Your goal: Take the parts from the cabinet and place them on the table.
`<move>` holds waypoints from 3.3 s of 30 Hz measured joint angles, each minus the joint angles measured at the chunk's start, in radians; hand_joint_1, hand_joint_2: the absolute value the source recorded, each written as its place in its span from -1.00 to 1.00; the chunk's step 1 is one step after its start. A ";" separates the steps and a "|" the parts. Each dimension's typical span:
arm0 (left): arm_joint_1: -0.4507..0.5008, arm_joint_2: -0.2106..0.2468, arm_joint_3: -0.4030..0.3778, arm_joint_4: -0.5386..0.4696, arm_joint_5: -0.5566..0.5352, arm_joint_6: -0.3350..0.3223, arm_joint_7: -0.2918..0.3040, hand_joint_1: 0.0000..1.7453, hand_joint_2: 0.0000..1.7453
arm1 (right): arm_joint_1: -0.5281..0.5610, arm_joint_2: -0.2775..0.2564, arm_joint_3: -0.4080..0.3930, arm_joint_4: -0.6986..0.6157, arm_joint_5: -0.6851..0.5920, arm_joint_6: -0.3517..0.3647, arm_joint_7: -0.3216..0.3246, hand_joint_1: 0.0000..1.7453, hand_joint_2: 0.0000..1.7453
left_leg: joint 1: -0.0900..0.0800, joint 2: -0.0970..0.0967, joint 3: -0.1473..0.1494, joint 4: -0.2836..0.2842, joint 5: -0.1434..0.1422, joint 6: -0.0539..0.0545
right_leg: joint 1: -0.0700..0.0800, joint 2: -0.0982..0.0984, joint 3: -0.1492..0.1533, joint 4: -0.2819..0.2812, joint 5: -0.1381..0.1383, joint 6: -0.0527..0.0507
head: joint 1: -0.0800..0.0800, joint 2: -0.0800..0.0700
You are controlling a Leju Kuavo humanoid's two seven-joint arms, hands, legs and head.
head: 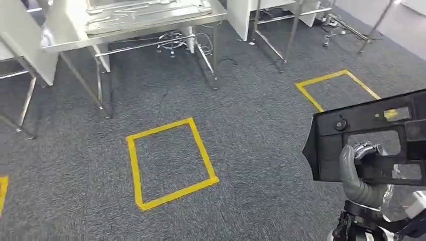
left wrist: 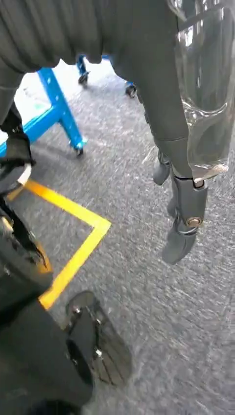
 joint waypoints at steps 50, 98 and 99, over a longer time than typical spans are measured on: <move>0.004 0.000 0.000 0.000 0.021 0.002 -0.002 -1.00 1.00 | -0.002 -0.006 0.003 0.023 0.027 0.028 0.034 1.00 1.00 | 0.027 -0.013 -0.128 0.278 -0.115 -0.075 | -0.011 0.010 0.079 -0.241 0.151 -0.034 | -0.002 0.000; 0.009 0.000 -0.002 0.000 0.034 0.000 0.014 -1.00 1.00 | -0.020 -0.021 0.020 0.050 0.051 0.035 0.105 1.00 1.00 | 0.001 -0.020 0.087 0.002 -0.084 -0.009 | 0.006 0.016 -0.020 -0.195 0.194 -0.004 | -0.001 0.000; 0.006 0.000 -0.002 0.000 0.035 0.000 0.014 -1.00 1.00 | -0.021 -0.022 0.020 0.052 0.051 0.037 0.112 1.00 1.00 | -0.005 -0.021 0.102 0.009 -0.096 -0.013 | 0.008 0.015 -0.020 -0.235 0.234 -0.012 | -0.002 0.000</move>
